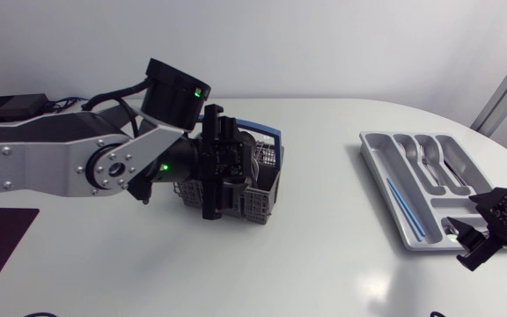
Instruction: Sort the cutlery from the basket into the organizer compartments.
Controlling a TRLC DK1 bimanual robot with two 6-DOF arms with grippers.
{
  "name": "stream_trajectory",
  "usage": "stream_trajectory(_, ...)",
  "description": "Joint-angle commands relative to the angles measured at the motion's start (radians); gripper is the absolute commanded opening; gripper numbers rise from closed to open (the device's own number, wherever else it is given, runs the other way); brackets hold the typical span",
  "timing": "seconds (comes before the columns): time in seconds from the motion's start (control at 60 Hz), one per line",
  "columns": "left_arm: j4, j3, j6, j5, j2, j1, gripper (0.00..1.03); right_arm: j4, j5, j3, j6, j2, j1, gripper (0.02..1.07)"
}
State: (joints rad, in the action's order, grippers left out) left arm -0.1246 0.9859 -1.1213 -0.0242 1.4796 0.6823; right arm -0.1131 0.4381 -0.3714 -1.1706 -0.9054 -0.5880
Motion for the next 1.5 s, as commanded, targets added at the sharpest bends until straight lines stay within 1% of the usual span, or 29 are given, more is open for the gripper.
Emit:
stream_trajectory(0.0, 0.02, -0.01, -0.069, 0.003, 0.038, 0.003, 0.64, -0.033, -0.029, 0.037, 0.063, 0.06, 0.059, 0.74)
stream_trajectory(0.033, 0.025, -0.006, -0.081, 0.003, 0.044, 0.003, 0.6, -0.048, -0.039, 0.04, 0.077, 0.086, 0.088, 0.74)
stream_trajectory(0.1, 0.023, 0.011, -0.104, 0.003, 0.061, 0.0, 0.56, -0.073, -0.058, 0.046, 0.109, 0.134, 0.14, 0.74)
stream_trajectory(0.217, 0.016, 0.05, -0.121, 0.0, 0.099, -0.004, 0.55, -0.088, -0.114, 0.062, 0.167, 0.194, 0.249, 0.74)
stream_trajectory(0.35, 0.016, 0.083, -0.147, -0.003, 0.14, -0.007, 0.55, -0.096, -0.156, 0.072, 0.223, 0.218, 0.341, 0.74)
stream_trajectory(0.45, 0.014, 0.111, -0.164, -0.008, 0.163, -0.01, 0.42, -0.096, -0.179, 0.078, 0.259, 0.227, 0.402, 0.74)
stream_trajectory(0.583, 0.002, 0.151, -0.181, -0.011, 0.192, -0.026, 0.41, -0.085, -0.243, 0.086, 0.316, 0.237, 0.51, 0.74)
stream_trajectory(0.683, -0.015, 0.181, -0.199, -0.014, 0.211, -0.038, 0.41, -0.074, -0.274, 0.089, 0.35, 0.235, 0.571, 0.74)
stream_trajectory(0.783, -0.064, 0.218, -0.232, -0.026, 0.229, -0.055, 0.41, -0.069, -0.291, 0.091, 0.365, 0.232, 0.603, 0.74)
stream_trajectory(0.867, -0.084, 0.24, -0.261, -0.033, 0.245, -0.066, 0.41, -0.068, -0.292, 0.091, 0.37, 0.23, 0.61, 0.74)
stream_trajectory(1.1, -0.069, 0.237, -0.328, -0.033, 0.277, -0.067, 0.41, -0.062, -0.292, 0.092, 0.368, 0.224, 0.61, 0.74)
stream_trajectory(1.25, -0.056, 0.237, -0.339, -0.033, 0.285, -0.066, 0.41, -0.056, -0.292, 0.092, 0.367, 0.22, 0.61, 0.74)
stream_trajectory(1.283, -0.053, 0.237, -0.339, -0.033, 0.289, -0.066, 0.37, -0.053, -0.292, 0.092, 0.368, 0.217, 0.61, 0.74)
stream_trajectory(1.483, -0.037, 0.223, -0.345, -0.034, 0.292, -0.063, 0.37, -0.046, -0.292, 0.097, 0.367, 0.212, 0.61, 0.74)
